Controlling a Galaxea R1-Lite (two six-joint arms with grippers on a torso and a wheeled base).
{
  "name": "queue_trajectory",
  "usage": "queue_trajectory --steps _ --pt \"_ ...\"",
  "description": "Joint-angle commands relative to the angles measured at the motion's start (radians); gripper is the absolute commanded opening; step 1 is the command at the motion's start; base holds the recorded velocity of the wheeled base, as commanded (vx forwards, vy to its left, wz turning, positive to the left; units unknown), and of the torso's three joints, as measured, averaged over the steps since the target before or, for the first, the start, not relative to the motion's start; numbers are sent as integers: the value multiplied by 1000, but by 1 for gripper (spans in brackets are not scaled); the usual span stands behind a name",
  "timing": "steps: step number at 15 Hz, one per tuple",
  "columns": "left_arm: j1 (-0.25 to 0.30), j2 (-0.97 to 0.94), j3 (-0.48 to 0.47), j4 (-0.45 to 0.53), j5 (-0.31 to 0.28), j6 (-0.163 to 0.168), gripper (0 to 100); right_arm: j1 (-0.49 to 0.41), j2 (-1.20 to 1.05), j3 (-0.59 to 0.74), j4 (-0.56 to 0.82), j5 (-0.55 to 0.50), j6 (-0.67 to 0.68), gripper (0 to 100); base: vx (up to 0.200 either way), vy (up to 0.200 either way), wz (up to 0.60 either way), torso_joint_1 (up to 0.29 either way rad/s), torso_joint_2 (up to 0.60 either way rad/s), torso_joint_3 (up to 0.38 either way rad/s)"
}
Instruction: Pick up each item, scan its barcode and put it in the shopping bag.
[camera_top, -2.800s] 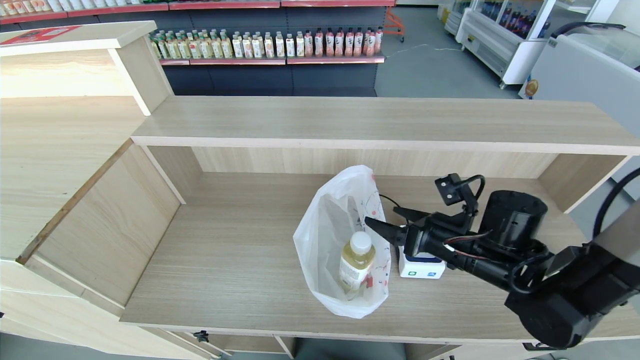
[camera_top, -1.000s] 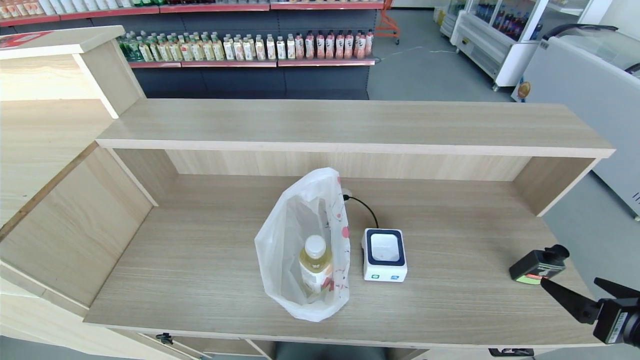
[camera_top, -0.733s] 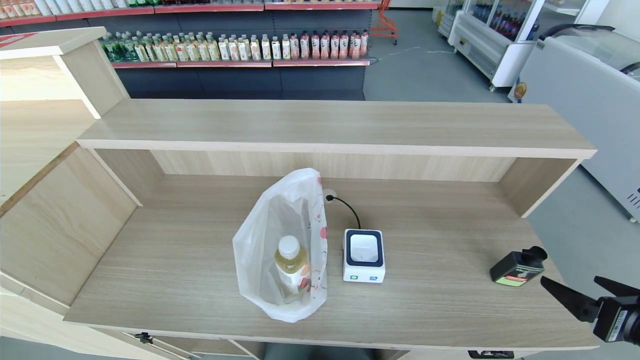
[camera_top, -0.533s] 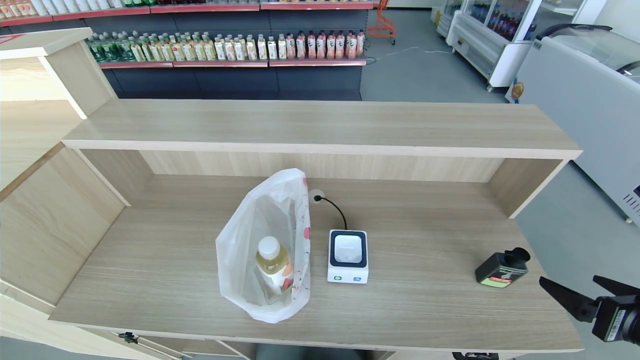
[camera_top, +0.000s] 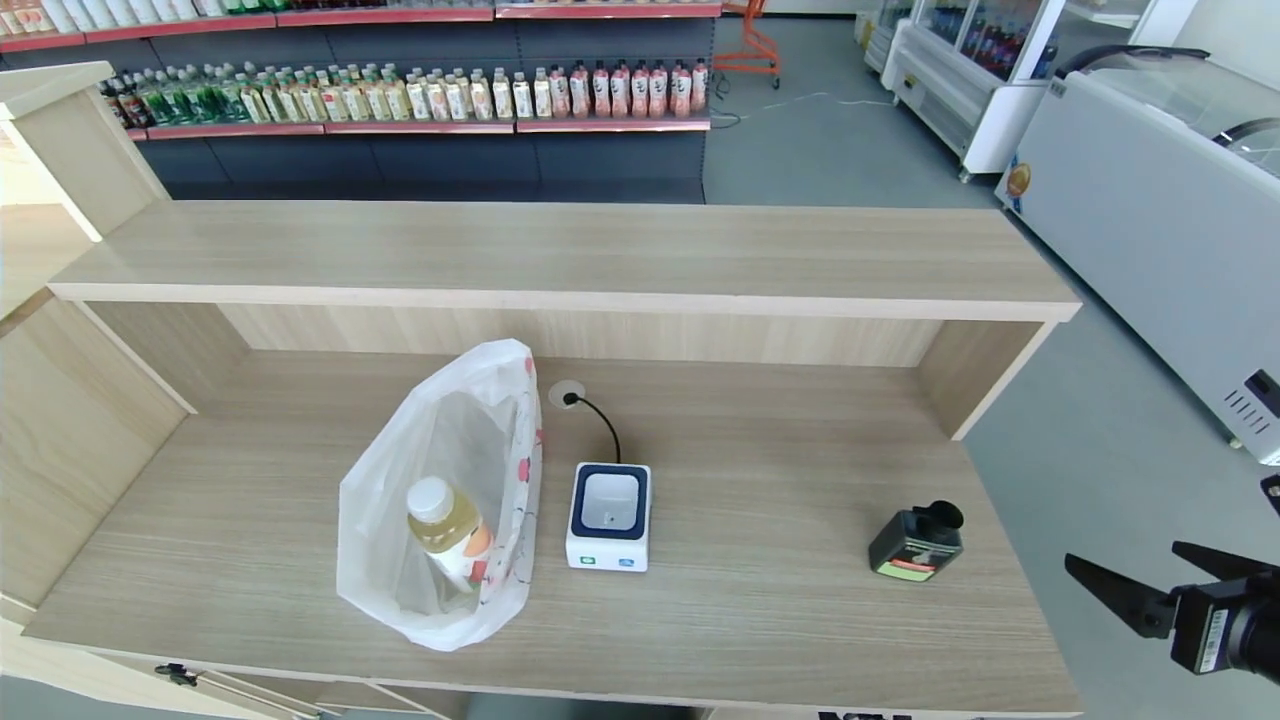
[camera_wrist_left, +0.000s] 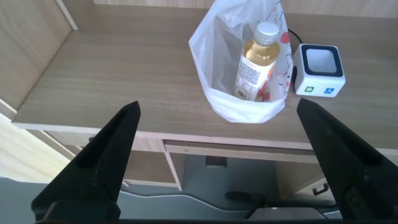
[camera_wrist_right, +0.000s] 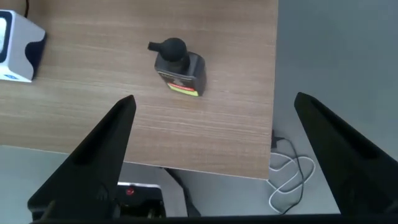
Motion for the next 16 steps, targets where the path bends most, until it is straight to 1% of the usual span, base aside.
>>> queue_trajectory --steps 1,3,6,8,11,12,13,15,16 --pt "0 0 0 0 0 0 100 -3 102 -41 5 0 -85 100 0 0 0 0 0 0" --pt "0 0 0 0 0 0 100 -19 174 -73 41 -9 -240 100 0 0 0 0 0 0" --pt "0 0 0 0 0 0 100 -24 238 -127 113 -95 -423 100 0 0 0 0 0 0" --pt "0 0 0 0 0 0 100 -16 275 -144 145 -103 -533 100 0 0 0 0 0 0" --pt "0 0 0 0 0 0 100 -13 381 -167 139 -99 -673 100 0 0 0 0 0 0" --pt "0 0 0 0 0 0 100 -13 402 -174 139 -98 -685 100 0 0 0 0 0 0" --pt "0 0 0 0 0 0 100 10 459 -217 137 -92 -688 100 0 0 0 0 0 0" --pt "0 0 0 0 0 0 100 54 514 -259 120 -72 -668 100 0 0 0 0 0 0" --pt "0 0 0 0 0 0 100 93 566 -298 117 -1 -643 100 0 0 0 0 0 0"
